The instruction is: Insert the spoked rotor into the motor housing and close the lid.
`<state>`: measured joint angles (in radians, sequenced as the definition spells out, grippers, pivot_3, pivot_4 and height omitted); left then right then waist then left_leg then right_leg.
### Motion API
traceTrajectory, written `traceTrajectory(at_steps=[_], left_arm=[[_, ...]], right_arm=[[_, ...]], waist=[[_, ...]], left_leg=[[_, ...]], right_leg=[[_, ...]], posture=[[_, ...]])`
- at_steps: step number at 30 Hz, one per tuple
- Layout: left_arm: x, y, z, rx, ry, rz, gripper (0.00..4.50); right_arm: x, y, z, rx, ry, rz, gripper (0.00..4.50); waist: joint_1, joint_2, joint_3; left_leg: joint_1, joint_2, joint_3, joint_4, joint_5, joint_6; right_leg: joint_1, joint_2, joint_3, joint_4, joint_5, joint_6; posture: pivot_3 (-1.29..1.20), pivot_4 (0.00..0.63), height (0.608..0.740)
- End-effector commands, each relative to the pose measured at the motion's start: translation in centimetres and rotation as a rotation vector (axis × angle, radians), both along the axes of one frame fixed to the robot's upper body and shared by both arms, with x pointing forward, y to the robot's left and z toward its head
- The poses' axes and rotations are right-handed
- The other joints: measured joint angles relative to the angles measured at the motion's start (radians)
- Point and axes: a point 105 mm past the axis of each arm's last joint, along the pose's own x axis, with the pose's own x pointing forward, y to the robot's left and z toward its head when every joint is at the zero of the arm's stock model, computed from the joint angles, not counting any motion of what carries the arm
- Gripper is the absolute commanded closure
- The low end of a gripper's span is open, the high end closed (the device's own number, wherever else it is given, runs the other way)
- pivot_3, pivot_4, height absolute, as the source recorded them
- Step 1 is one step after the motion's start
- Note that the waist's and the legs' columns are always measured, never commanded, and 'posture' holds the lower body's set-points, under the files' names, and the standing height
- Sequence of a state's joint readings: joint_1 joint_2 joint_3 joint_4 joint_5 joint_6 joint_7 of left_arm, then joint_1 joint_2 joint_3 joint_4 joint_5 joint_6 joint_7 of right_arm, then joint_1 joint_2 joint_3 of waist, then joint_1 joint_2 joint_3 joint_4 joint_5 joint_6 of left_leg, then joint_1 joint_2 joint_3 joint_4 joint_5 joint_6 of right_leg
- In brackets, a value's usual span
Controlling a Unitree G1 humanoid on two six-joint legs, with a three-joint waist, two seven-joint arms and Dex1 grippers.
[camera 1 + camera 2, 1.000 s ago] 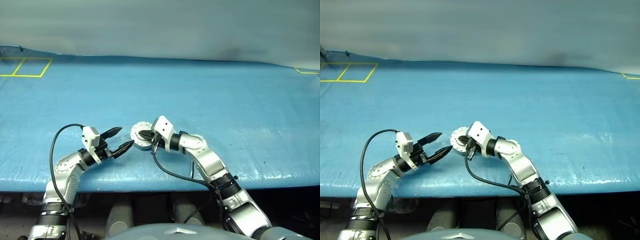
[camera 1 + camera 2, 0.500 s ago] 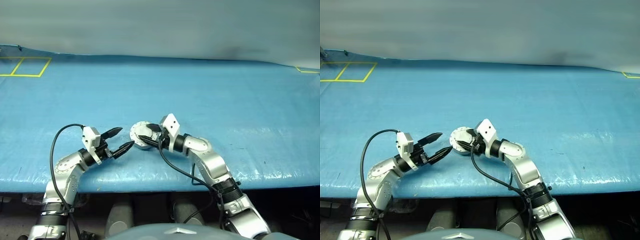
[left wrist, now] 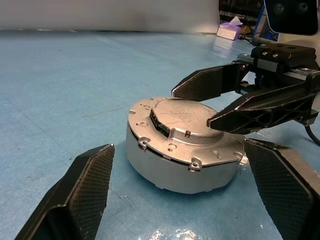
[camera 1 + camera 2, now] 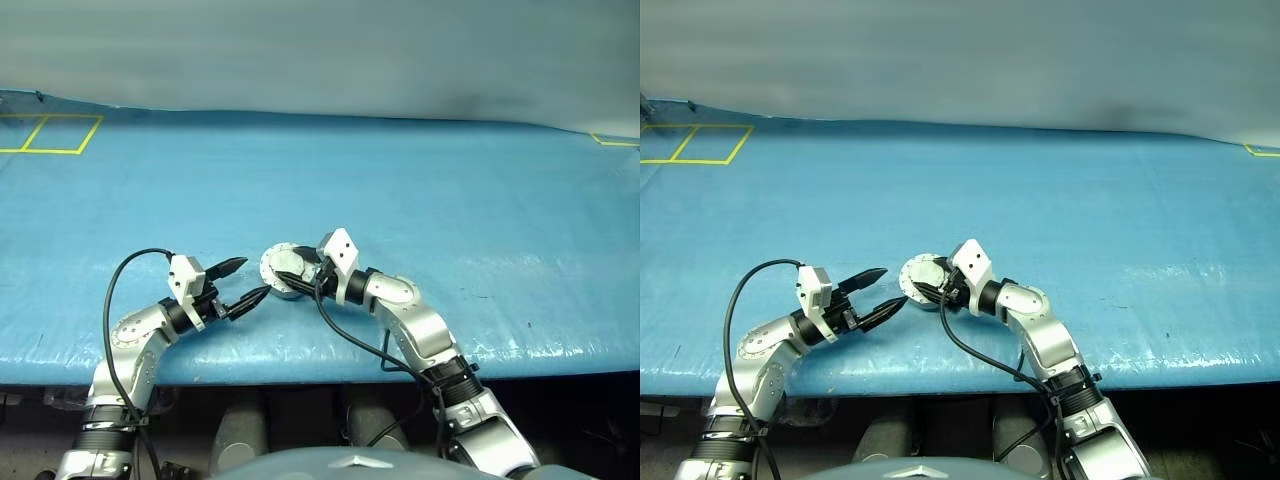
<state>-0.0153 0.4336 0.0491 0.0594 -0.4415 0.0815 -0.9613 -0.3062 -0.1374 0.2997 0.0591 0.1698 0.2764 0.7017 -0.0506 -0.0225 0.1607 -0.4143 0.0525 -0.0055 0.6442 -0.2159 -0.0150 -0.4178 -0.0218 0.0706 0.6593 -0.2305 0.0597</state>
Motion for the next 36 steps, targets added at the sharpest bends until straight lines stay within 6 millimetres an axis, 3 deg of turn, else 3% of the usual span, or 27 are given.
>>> traceTrajectory(at_steps=[1,3,15,20,36], left_arm=[[-0.1,-0.1,0.8,0.008,-0.041,-0.014,0.0],[-0.1,0.0,0.7,0.01,-0.041,-0.012,0.0],[-0.1,0.1,0.7,0.015,-0.044,-0.008,0.0],[-0.2,0.1,0.6,0.019,-0.044,-0.008,0.0],[-0.3,0.2,0.5,0.02,-0.044,-0.007,0.0]], right_arm=[[0.0,0.3,0.4,0.009,-0.021,0.006,0.91],[0.2,0.2,0.3,-0.002,-0.035,-0.004,0.39],[-0.3,0.6,-0.5,-0.04,-0.044,0.02,0.39],[0.0,0.6,-0.6,-0.054,-0.054,0.002,1.48],[0.0,0.8,-2.0,-0.164,-0.045,-0.003,1.48]], waist=[[0.0,0.0,0.0],[0.0,0.0,0.0],[0.0,0.0,0.0],[-0.001,0.0,0.0],[-0.008,0.0,0.0]], left_leg=[[0.0,0.0,0.0,0.0,0.0,0.0],[0.0,0.0,0.0,0.0,0.0,0.0],[0.0,0.0,0.0,0.0,0.0,0.0],[0.0,0.0,0.0,0.0,0.0,0.0],[0.001,0.0,0.0,0.0,0.0,0.0]], right_leg=[[0.0,0.0,0.0,0.0,0.0,0.0],[0.0,0.0,0.0,0.0,0.0,0.0],[0.0,0.0,0.0,0.0,0.0,0.0],[0.0,0.0,0.0,0.0,0.0,0.0],[0.001,0.0,0.0,0.0,0.0,0.0]], posture=[[0.0,0.15,0.74],[0.0,0.15,0.74],[0.0,0.15,0.74],[0.0,0.15,0.74],[0.0,0.15,0.74]])
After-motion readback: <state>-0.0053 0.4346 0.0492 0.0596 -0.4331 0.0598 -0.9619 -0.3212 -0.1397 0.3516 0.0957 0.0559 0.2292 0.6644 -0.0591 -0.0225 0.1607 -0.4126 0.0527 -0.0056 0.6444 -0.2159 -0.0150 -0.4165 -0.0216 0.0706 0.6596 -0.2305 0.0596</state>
